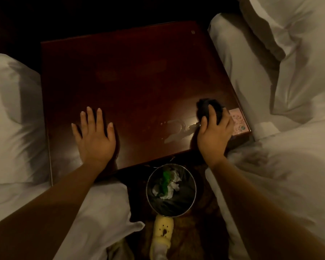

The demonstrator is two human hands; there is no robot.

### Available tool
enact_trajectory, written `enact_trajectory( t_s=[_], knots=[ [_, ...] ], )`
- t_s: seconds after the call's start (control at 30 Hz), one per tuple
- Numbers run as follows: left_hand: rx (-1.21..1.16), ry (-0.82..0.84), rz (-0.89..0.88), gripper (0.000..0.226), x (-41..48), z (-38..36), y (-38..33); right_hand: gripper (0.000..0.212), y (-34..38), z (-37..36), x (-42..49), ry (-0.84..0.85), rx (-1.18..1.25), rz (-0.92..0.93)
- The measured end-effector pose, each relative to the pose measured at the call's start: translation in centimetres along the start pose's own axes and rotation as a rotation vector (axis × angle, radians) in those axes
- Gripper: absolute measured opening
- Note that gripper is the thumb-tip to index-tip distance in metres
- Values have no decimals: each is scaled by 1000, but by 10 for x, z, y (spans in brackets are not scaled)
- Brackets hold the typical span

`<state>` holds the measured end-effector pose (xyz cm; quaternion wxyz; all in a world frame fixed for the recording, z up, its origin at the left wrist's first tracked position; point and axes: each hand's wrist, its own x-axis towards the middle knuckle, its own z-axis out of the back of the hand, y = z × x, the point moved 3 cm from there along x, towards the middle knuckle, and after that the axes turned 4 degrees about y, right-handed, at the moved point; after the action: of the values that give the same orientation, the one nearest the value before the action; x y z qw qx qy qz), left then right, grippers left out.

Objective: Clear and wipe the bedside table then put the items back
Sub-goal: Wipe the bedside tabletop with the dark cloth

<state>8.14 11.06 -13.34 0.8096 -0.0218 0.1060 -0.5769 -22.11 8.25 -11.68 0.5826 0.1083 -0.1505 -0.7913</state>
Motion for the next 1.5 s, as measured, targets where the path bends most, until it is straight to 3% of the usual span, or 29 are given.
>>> enact_trajectory(
  t_s=[0.4,0.73,0.97,1.3,1.5],
  knots=[
    [-43,12,-1,57,0,0,1,45,84,-37,-60,2,77,-159],
    [-61,-3,-9,58,1,-3,3,46,126,-60,-72,22,85,-187],
    [-73,-10,-15,57,1,-5,4,48,156,-73,-82,71,110,-96],
    [-57,-13,-22,57,2,-5,4,46,126,-59,-25,190,-2,256],
    [-40,-20,-16,57,1,-4,4,46,94,-39,25,221,-61,355]
  ],
)
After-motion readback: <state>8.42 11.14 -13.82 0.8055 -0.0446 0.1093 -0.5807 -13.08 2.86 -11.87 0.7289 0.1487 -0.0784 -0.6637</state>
